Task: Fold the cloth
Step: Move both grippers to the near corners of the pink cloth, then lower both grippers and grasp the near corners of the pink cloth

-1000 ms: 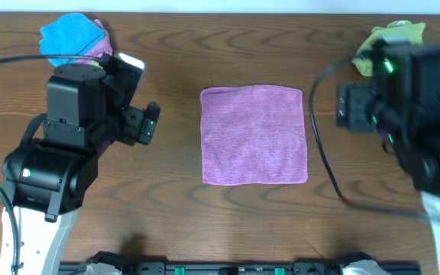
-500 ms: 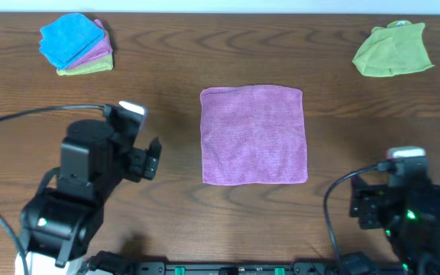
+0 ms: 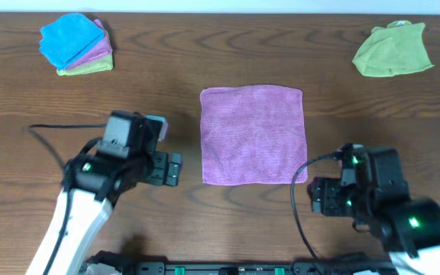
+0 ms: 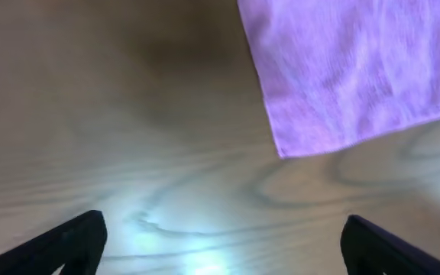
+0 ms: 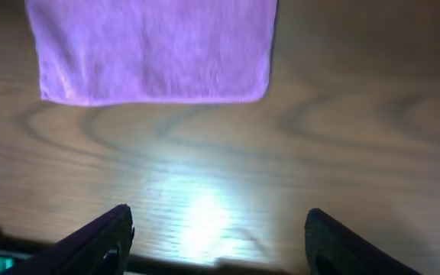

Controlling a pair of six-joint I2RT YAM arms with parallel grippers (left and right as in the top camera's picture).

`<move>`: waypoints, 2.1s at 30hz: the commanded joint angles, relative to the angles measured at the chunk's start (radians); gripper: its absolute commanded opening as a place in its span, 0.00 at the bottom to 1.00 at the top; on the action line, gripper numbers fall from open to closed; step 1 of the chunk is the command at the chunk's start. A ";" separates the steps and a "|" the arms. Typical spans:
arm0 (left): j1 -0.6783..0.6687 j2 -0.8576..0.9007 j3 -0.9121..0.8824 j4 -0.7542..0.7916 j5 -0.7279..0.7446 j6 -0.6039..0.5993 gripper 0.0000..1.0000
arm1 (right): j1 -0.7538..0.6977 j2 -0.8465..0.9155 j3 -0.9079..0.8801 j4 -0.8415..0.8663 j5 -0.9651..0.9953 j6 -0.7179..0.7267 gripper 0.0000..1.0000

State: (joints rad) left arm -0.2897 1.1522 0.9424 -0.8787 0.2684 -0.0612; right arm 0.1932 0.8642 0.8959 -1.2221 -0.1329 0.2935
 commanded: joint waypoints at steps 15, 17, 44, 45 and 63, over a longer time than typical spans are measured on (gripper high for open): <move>0.232 0.042 -0.312 0.254 0.457 -0.044 0.98 | -0.426 -0.052 -0.193 0.096 -0.389 -0.149 0.72; 0.231 0.043 -0.335 0.274 0.458 -0.052 0.98 | -0.463 -0.039 -0.218 0.113 -0.437 -0.175 0.71; 0.191 0.319 -0.358 0.542 0.546 -0.130 0.96 | -0.593 0.257 -0.319 0.420 -0.402 -0.161 0.65; 0.172 0.323 -0.358 0.555 0.544 -0.140 0.96 | -0.596 0.261 -0.319 0.422 -0.386 -0.155 0.65; -0.044 0.481 -0.358 0.835 0.482 -0.411 0.96 | -0.599 0.470 -0.356 0.694 -0.302 -0.070 0.61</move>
State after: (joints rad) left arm -0.3027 1.5761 0.5934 -0.0505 0.7967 -0.3912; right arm -0.3981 1.2842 0.5575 -0.5430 -0.4454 0.1951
